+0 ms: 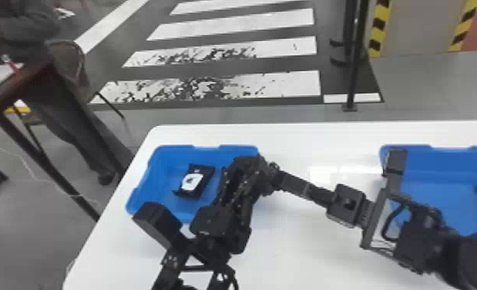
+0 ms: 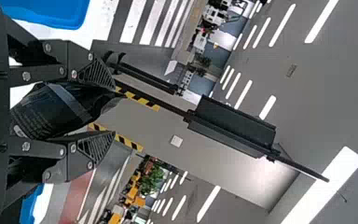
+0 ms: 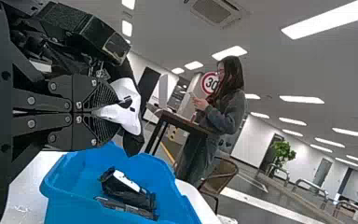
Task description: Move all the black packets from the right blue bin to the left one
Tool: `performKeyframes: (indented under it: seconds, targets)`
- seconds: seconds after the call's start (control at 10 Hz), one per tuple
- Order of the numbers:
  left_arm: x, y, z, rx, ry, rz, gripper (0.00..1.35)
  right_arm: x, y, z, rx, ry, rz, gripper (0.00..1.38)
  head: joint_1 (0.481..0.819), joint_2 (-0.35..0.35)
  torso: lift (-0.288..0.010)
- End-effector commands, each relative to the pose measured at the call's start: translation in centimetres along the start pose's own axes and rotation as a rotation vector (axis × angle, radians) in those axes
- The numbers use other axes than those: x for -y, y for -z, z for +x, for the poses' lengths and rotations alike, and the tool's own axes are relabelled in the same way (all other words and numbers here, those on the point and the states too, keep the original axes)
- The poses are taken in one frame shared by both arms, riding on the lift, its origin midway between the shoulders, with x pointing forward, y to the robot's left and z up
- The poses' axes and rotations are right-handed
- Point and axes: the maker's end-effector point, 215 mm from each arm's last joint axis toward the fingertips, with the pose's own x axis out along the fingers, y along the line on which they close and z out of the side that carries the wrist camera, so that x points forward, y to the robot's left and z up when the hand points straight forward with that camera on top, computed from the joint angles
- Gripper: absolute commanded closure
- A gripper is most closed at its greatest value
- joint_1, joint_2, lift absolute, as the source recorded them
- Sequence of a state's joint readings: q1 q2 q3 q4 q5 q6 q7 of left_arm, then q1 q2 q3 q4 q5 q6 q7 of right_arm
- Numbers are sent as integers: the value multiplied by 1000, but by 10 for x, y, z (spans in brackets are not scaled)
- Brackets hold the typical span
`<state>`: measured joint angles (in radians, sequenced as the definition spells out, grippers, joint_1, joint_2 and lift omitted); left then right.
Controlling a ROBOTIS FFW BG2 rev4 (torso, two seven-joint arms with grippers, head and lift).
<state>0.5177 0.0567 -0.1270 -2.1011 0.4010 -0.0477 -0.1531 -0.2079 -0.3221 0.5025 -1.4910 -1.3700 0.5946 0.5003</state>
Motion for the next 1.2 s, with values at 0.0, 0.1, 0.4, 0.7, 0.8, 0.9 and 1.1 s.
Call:
performKeyframes:
  seconds: [0.0, 0.1, 0.4, 0.7, 0.8, 0.9, 1.1]
  targets:
    - [2, -4, 0, 13, 4, 19, 1213, -2, -5, 1, 16, -5, -5, 1217, 695, 244, -140]
    - [2, -5, 0, 16, 4, 19, 1213, -5, -10, 2, 24, -8, -17, 1156, 695, 243, -140]
    - [-20, -23, 0, 60, -39, 75, 1213, -4, -15, 1, 42, -3, -44, -2, 695, 247, -140]
    - [-93, -33, 22, 84, -173, 365, 1213, 9, -19, -8, 55, 40, -107, 302, 695, 284, -140]
    - [-121, -16, 33, 42, -209, 422, 1211, 9, -29, -12, 57, 59, -165, 377, 695, 299, -140]
    - [-143, 8, 32, -20, -241, 385, 1078, 16, -48, -23, 61, 115, -270, 417, 695, 307, -140]
    - [-140, 16, 22, -18, -231, 316, 67, 32, -99, -77, 45, 360, -532, 430, 695, 286, -140]
